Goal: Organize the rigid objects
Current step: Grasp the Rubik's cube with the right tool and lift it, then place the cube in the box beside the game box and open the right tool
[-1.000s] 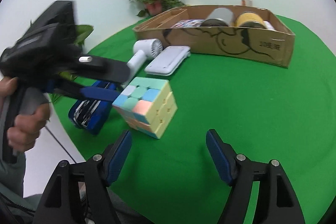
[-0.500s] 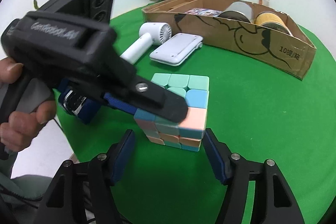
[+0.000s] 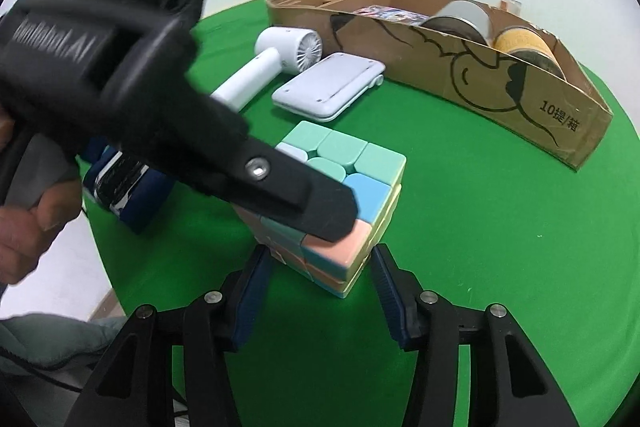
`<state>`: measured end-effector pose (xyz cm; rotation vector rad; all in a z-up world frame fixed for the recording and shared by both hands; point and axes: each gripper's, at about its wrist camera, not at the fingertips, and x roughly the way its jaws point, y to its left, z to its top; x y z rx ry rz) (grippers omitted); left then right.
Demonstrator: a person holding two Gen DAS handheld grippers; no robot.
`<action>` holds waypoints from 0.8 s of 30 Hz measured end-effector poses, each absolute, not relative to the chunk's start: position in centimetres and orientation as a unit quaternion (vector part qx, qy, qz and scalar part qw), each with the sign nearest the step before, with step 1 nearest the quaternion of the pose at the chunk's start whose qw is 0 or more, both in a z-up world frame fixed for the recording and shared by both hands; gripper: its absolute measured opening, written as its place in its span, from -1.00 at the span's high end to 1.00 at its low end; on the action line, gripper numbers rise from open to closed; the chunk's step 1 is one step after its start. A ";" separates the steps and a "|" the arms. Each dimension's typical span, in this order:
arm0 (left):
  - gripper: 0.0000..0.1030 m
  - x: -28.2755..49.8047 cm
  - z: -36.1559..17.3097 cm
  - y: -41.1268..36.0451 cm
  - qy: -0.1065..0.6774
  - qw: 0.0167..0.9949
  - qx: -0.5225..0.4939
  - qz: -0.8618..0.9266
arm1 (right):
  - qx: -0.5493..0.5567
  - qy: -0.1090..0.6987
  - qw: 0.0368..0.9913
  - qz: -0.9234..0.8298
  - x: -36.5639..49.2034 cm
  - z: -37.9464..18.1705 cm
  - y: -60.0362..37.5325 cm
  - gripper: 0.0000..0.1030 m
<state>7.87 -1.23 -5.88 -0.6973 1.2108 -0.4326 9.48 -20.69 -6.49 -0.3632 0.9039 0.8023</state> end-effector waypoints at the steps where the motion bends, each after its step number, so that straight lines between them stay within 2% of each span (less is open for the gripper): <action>1: -0.04 7.8 -5.5 -1.2 0.550 0.751 -0.308 -0.196 | -0.173 0.420 0.810 0.371 9.5 -6.4 -20.6 0.04; 9: -0.05 8.0 -1.9 0.0 0.509 0.788 -0.289 -0.191 | -0.173 0.381 0.831 0.367 9.5 -3.5 -19.7 0.05; 16: -0.05 9.3 4.0 1.3 0.452 0.834 -0.255 -0.189 | -0.184 0.322 0.855 0.363 10.9 1.6 -17.7 0.05; 24: -0.05 10.8 7.8 3.2 0.420 0.864 -0.217 -0.174 | -0.183 0.277 0.871 0.361 13.7 5.9 -14.6 0.05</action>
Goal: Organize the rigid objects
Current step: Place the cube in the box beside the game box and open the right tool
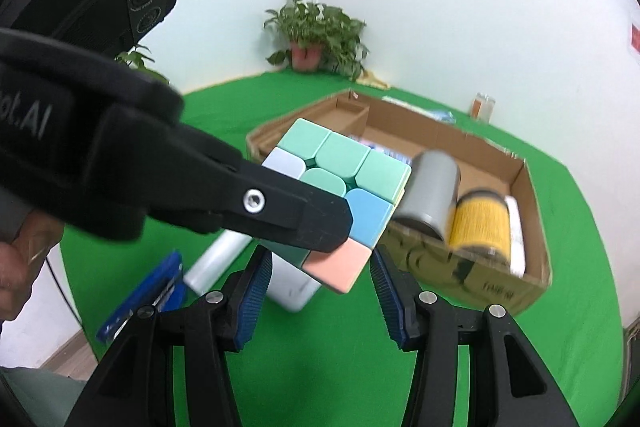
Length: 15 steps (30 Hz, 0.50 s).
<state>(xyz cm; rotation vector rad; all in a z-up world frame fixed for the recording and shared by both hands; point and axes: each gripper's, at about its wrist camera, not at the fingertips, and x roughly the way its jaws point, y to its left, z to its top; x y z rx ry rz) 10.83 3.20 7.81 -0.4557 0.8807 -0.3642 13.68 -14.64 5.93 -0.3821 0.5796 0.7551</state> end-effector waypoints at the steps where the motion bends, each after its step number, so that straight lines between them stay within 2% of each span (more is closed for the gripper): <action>1: -0.05 11.3 8.2 3.6 0.419 0.865 -0.217 -0.171 | -0.182 0.276 0.872 0.362 14.0 6.3 -14.3 0.05; 15: -0.05 19.7 7.0 9.8 0.446 0.854 -0.226 -0.145 | -0.187 0.326 0.839 0.393 24.5 6.7 -7.6 0.05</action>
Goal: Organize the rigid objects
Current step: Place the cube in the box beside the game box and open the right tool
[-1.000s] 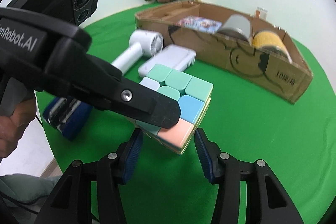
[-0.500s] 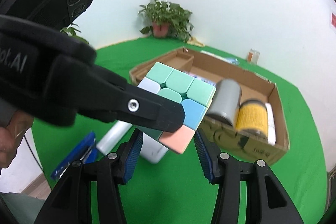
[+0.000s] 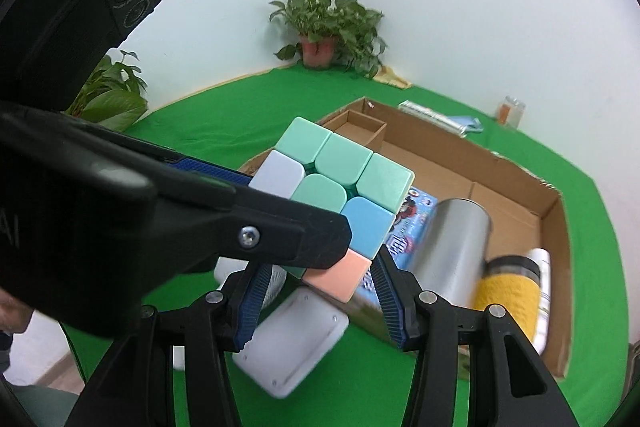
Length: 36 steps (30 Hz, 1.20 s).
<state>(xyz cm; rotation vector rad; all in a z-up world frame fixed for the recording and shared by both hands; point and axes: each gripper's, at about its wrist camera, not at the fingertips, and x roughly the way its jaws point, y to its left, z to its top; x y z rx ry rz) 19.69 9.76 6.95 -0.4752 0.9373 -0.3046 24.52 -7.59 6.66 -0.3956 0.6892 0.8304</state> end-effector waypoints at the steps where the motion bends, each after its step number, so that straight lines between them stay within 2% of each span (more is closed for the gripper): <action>1: -0.05 20.5 6.5 10.4 0.450 0.850 -0.233 -0.145 | -0.185 0.333 0.837 0.393 25.2 6.3 -7.3 0.05; 7: -0.05 22.7 3.7 12.5 0.476 0.832 -0.250 -0.135 | -0.169 0.382 0.811 0.410 29.5 4.0 -4.8 0.05; 8: -0.05 23.1 2.8 12.9 0.485 0.825 -0.258 -0.134 | -0.187 0.424 0.777 0.426 30.0 3.3 -4.6 0.05; 15: -0.01 23.7 -0.1 13.5 0.512 0.807 -0.268 -0.124 | -0.170 0.479 0.751 0.422 31.6 -1.2 -3.8 0.07; 20: 0.18 23.4 -0.8 14.2 0.519 0.803 -0.268 -0.118 | -0.159 0.491 0.741 0.430 31.6 -1.2 -4.0 0.07; 30: 0.19 22.3 0.1 14.4 0.501 0.823 -0.247 -0.104 | -0.135 0.479 0.743 0.447 30.1 0.3 -4.9 0.06; 31: 0.19 21.6 0.9 14.4 0.486 0.835 -0.238 -0.099 | -0.136 0.473 0.751 0.440 29.7 0.8 -5.2 0.04; 32: 0.18 20.3 2.3 14.4 0.459 0.854 -0.225 -0.092 | -0.143 0.459 0.768 0.423 29.1 1.4 -5.6 -0.17; 33: 0.02 19.1 3.3 14.3 0.436 0.871 -0.211 -0.086 | -0.152 0.434 0.792 0.401 28.3 2.2 -6.3 -0.54; 34: -0.20 17.4 4.6 14.1 0.404 0.893 -0.186 -0.072 | -0.152 0.401 0.820 0.380 27.3 3.2 -7.4 -0.70; 35: -0.77 15.4 5.7 13.6 0.365 0.916 -0.159 -0.043 | -0.144 0.379 0.838 0.365 26.6 3.9 -8.5 -0.92; 36: -0.98 13.0 6.5 13.2 0.319 0.938 -0.135 -0.003 | -0.131 0.364 0.856 0.343 25.7 4.3 -9.8 -1.00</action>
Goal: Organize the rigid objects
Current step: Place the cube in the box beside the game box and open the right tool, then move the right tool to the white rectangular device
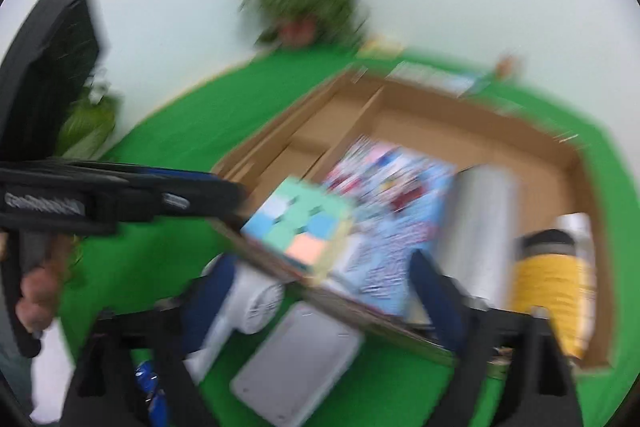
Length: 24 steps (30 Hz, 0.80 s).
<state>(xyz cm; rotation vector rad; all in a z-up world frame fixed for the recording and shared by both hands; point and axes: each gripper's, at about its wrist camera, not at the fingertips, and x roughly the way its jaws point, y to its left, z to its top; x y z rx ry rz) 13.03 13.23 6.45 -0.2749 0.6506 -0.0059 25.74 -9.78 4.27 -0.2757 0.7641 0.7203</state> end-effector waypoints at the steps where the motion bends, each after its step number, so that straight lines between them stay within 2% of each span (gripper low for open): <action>1: -0.98 11.4 6.7 12.8 0.286 0.951 -0.119 0.023 | -0.114 0.362 0.868 0.319 25.1 4.3 -11.0 -1.00; 3: -0.98 9.8 6.1 12.1 0.289 0.951 -0.098 0.042 | -0.089 0.399 0.862 0.300 24.2 3.3 -12.7 -0.99; 5: -0.98 9.0 4.5 11.7 0.332 0.937 -0.098 0.046 | -0.085 0.438 0.845 0.296 22.9 1.3 -13.5 -0.99; 11: -0.98 7.4 0.2 11.7 0.420 0.890 -0.175 0.024 | -0.052 0.495 0.810 0.310 21.2 -2.7 -13.8 -0.96; 20: -0.98 5.7 0.6 10.0 0.421 0.891 -0.169 0.025 | -0.044 0.542 0.784 0.300 22.1 -6.9 -10.8 -0.45; 24: -0.98 5.9 1.0 9.5 0.422 0.890 -0.172 0.016 | -0.048 0.528 0.788 0.312 21.5 -7.6 -10.1 -0.19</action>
